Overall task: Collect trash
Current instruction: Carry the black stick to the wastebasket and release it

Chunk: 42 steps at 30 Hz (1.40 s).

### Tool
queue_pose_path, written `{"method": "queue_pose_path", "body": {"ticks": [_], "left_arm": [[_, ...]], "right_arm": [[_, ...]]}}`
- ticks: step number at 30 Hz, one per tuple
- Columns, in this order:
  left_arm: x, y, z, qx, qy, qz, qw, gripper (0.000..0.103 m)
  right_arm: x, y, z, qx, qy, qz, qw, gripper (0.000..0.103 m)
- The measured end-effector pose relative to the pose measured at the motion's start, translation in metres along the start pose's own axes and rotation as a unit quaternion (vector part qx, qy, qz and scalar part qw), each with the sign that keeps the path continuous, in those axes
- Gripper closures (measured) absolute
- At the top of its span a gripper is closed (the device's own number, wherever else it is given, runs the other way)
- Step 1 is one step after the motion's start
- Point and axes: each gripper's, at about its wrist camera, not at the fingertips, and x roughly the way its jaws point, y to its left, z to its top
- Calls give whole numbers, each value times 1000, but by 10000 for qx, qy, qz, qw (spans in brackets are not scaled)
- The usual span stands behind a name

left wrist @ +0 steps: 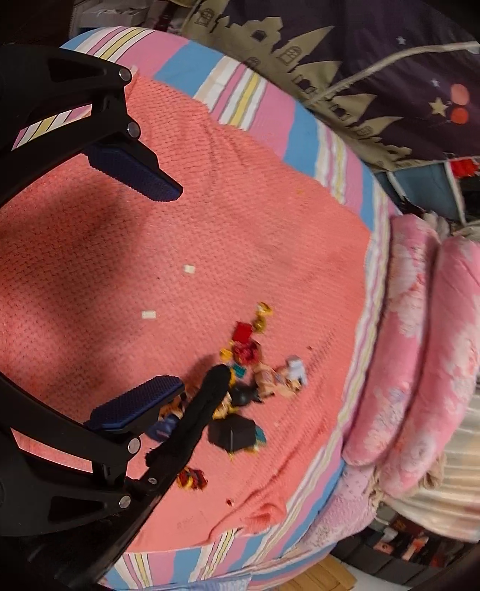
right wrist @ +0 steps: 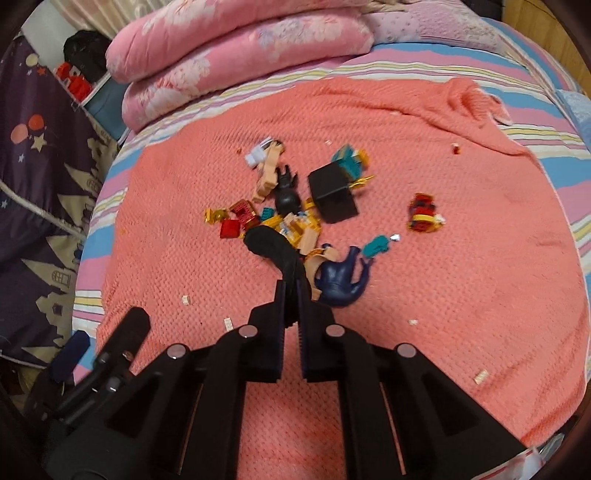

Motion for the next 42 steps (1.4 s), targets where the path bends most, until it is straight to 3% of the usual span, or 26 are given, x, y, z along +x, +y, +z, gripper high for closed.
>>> {"method": "queue_pose_path", "body": {"ticks": [10, 14, 17, 20, 23, 28, 33, 36, 42], "left_arm": [[-35, -51, -4, 665, -189, -516, 9963, 10], [-54, -91, -16, 1193, -229, -866, 9888, 10], [-76, -130, -35, 1680, -271, -1261, 9773, 10], [-102, -170, -60, 2210, -280, -1746, 9591, 10], [-133, -211, -94, 2760, -265, -2266, 9337, 10], [-185, -269, -167, 3642, -151, -3088, 8785, 10], [-220, -307, -248, 4448, -10, -3532, 8231, 10], [-226, -321, -283, 4743, 110, -3582, 8041, 10], [-223, -351, -322, 5132, 236, -3469, 7847, 12]], "right_arm": [[-57, -47, -21, 556, -513, -192, 9969, 97], [-92, -85, -40, 1035, -835, -458, 9901, 97], [-124, -123, -60, 1545, -1076, -734, 9794, 97], [-161, -162, -90, 2125, -1350, -1076, 9618, 97], [-201, -199, -130, 2726, -1655, -1449, 9366, 97], [-260, -250, -206, 3666, -2005, -2073, 8846, 97], [-292, -291, -289, 4532, -2063, -2475, 8311, 96], [-294, -311, -321, 4848, -1959, -2586, 8122, 95], [-285, -344, -350, 5256, -1647, -2749, 7881, 92]]}}
